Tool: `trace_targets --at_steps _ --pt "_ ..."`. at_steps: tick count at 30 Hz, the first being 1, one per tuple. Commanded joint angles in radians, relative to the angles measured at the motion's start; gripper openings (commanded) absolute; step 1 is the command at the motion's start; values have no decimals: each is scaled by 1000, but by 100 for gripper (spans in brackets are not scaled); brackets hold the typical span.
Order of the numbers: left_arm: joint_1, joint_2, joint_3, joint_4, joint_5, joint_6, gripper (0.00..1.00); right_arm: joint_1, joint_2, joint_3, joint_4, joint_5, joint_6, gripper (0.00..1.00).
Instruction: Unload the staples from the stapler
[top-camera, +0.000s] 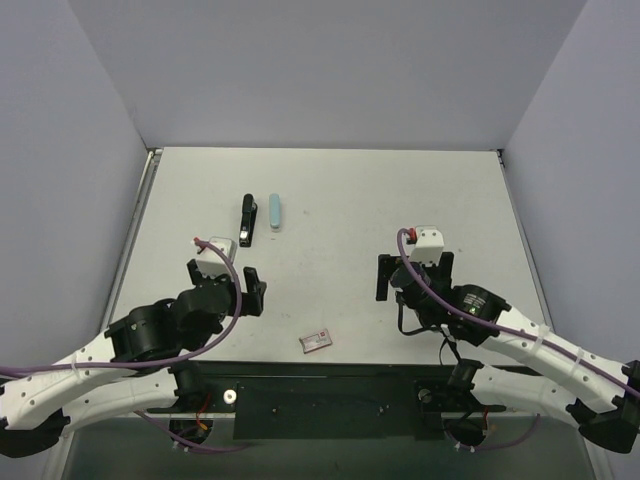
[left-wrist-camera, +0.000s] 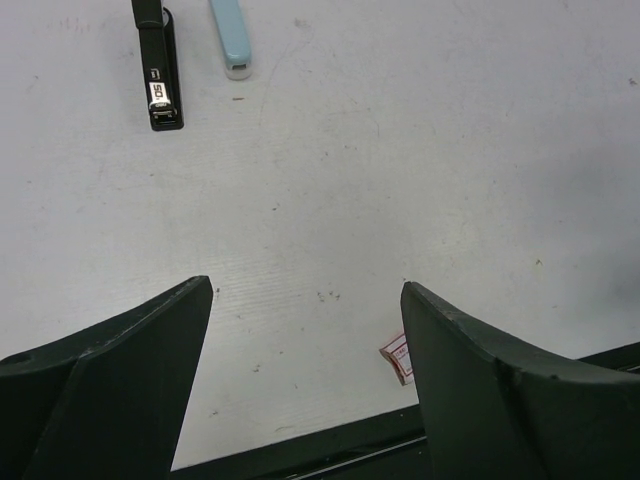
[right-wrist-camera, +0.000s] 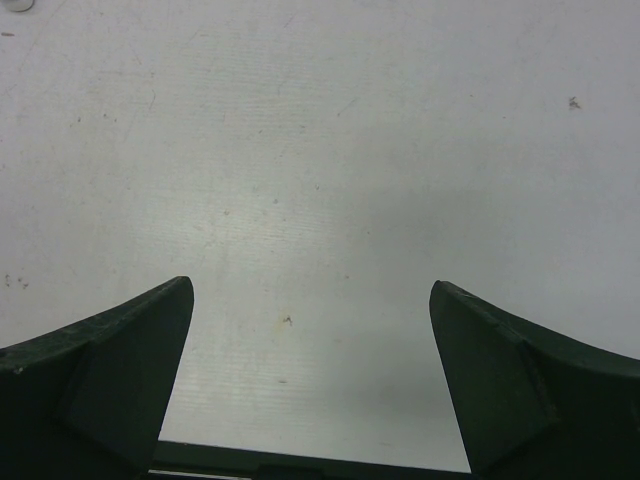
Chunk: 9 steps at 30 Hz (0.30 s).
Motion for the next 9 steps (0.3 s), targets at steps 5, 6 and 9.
trace_targets --at_steps 5,6,9 --pt "-3 29 -8 5 -60 -13 88 -2 -2 31 -26 20 -61 100" --pt "-3 32 -8 14 -69 -8 88 -5 -18 16 -17 -10 -66 100" --pt "-4 47 -6 39 -89 25 88 -15 -19 40 -1 -32 -84 100"
